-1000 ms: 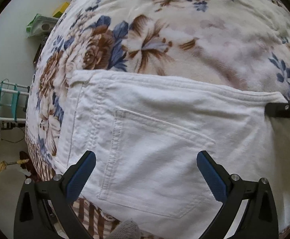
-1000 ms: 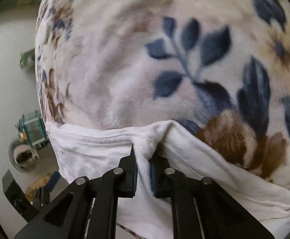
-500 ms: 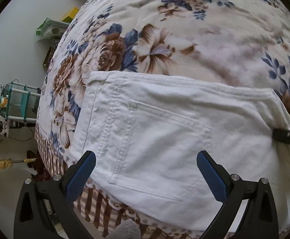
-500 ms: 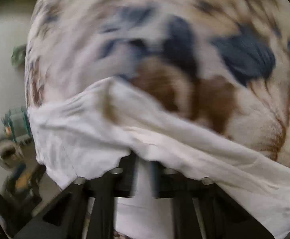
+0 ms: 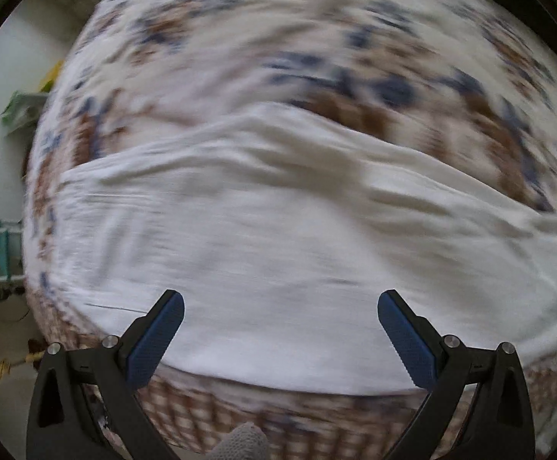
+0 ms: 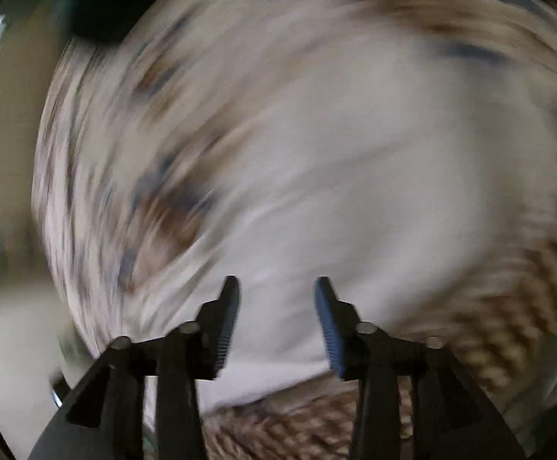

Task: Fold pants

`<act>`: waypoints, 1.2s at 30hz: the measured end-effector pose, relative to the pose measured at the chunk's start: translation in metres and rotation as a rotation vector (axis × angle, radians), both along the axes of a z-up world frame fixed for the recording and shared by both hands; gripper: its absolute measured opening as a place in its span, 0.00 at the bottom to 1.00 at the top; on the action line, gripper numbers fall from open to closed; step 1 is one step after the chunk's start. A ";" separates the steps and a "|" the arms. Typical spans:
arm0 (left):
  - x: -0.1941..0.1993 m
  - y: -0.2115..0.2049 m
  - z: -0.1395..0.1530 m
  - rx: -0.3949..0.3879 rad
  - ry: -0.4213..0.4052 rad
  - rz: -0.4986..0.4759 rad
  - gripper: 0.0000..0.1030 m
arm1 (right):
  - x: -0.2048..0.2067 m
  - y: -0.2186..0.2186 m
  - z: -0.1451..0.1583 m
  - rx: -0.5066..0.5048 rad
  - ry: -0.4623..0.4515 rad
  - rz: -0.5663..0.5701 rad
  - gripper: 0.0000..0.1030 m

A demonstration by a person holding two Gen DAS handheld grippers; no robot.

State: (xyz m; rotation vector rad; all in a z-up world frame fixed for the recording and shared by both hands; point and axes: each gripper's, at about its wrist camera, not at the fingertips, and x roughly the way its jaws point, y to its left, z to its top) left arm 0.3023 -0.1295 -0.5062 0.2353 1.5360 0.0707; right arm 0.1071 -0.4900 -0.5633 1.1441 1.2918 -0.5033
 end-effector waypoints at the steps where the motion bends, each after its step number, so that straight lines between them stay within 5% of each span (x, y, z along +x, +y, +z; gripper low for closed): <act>1: -0.003 -0.013 -0.002 -0.007 0.010 -0.014 1.00 | -0.025 -0.022 -0.003 -0.004 0.005 -0.086 0.60; 5: -0.014 -0.079 -0.012 -0.022 0.047 -0.090 1.00 | -0.093 -0.088 -0.057 0.159 -0.063 -0.298 0.63; 10: -0.014 -0.124 -0.015 0.012 0.056 -0.143 1.00 | -0.086 -0.080 -0.127 0.372 -0.235 -0.358 0.63; 12: -0.012 -0.137 -0.013 0.042 0.034 -0.164 1.00 | -0.066 -0.078 -0.113 0.302 -0.329 -0.322 0.61; 16: -0.005 -0.152 -0.010 0.097 -0.006 -0.192 1.00 | -0.036 -0.060 -0.038 0.084 -0.535 -0.132 0.58; 18: -0.004 -0.155 -0.013 0.115 -0.006 -0.198 1.00 | -0.035 -0.053 -0.028 0.003 -0.506 -0.067 0.59; 22: -0.003 -0.164 -0.019 0.134 -0.018 -0.212 1.00 | -0.046 -0.060 -0.091 0.134 -0.271 -0.054 0.59; 25: -0.001 -0.173 -0.029 0.150 -0.022 -0.222 1.00 | -0.056 -0.071 -0.127 0.222 -0.317 -0.187 0.51; 26: -0.001 -0.174 -0.032 0.147 -0.022 -0.221 1.00 | -0.056 -0.074 -0.129 0.225 -0.336 -0.220 0.42; 27: -0.001 -0.176 -0.034 0.146 -0.025 -0.221 1.00 | -0.053 -0.076 -0.122 0.183 -0.359 -0.227 0.17; 28: -0.002 -0.177 -0.036 0.145 -0.025 -0.221 1.00 | -0.047 -0.074 -0.111 0.137 -0.369 -0.202 0.09; 32: -0.005 -0.178 -0.047 0.119 -0.039 -0.217 1.00 | -0.038 -0.061 -0.073 -0.052 -0.352 -0.106 0.07; 36: -0.004 -0.169 -0.073 0.128 0.007 -0.171 1.00 | -0.044 -0.082 -0.119 0.119 -0.336 -0.198 0.12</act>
